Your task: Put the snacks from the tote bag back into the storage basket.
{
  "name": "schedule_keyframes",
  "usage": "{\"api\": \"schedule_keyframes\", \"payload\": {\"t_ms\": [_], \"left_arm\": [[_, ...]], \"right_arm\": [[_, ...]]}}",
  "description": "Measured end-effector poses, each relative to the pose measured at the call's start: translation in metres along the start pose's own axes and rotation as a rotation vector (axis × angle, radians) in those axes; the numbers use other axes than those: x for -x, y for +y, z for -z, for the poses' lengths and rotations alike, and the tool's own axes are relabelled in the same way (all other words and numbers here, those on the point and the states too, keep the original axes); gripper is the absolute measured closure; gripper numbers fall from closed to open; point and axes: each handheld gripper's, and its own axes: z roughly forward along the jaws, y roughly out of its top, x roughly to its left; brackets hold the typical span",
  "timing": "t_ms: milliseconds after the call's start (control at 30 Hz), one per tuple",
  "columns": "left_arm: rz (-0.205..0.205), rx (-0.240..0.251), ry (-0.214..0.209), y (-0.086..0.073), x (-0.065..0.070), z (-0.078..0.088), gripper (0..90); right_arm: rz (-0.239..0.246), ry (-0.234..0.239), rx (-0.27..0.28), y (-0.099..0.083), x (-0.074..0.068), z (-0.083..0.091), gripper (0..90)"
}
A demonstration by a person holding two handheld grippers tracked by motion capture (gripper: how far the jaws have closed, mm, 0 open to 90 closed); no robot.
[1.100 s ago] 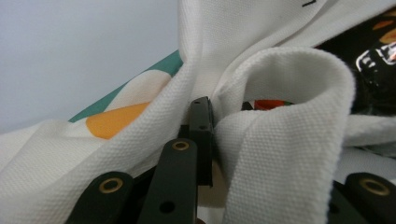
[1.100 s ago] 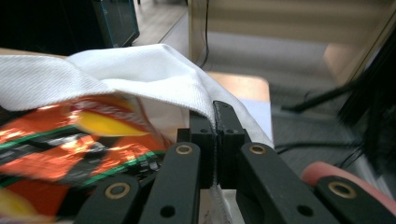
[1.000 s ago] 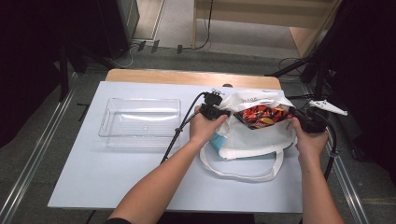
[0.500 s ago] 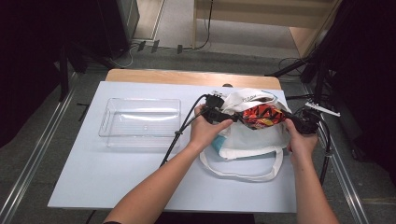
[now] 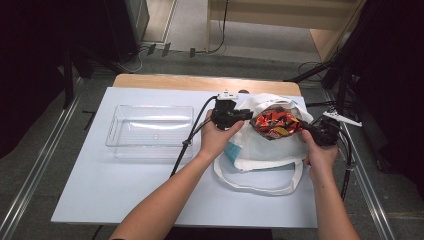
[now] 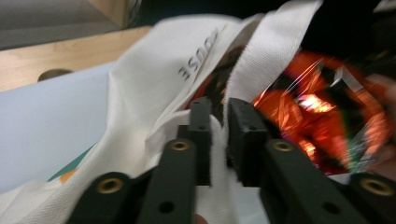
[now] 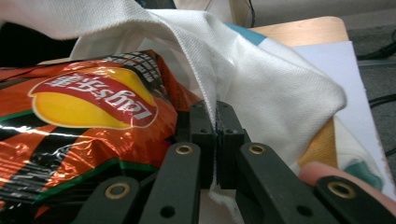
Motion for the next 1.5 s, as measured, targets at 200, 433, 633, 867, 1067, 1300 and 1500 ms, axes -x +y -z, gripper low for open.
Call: {"api": "schedule_keyframes", "payload": {"t_ms": [200,433,633,867,1067,1300,1500], "left_arm": [[0.089,-0.049,0.085,-0.004,-0.013,-0.020,86.4],[0.073,-0.110,0.142,-0.015,-0.019,-0.039,86.6],[0.031,-0.107,0.175,-0.019,-0.015,-0.041,86.5],[0.037,-0.073,0.178,-0.030,-0.015,-0.042,86.4],[0.056,-0.060,0.160,-0.032,-0.014,-0.041,83.2],[0.004,0.023,0.133,-0.027,0.008,-0.013,59.7],[-0.074,0.133,0.082,-0.025,0.025,0.019,54.4]], "right_arm": [[0.040,0.031,0.011,0.000,-0.013,0.003,89.6],[0.202,-0.070,0.039,-0.004,-0.024,0.005,85.8],[0.165,-0.211,0.174,-0.011,-0.019,0.022,63.6],[0.082,-0.193,0.114,-0.014,-0.012,0.002,88.7],[-0.066,-0.056,-0.008,-0.021,0.008,-0.028,88.2],[0.003,-0.076,0.065,-0.016,0.000,-0.008,88.2],[0.025,-0.078,0.081,-0.014,-0.003,-0.005,88.1]]}}
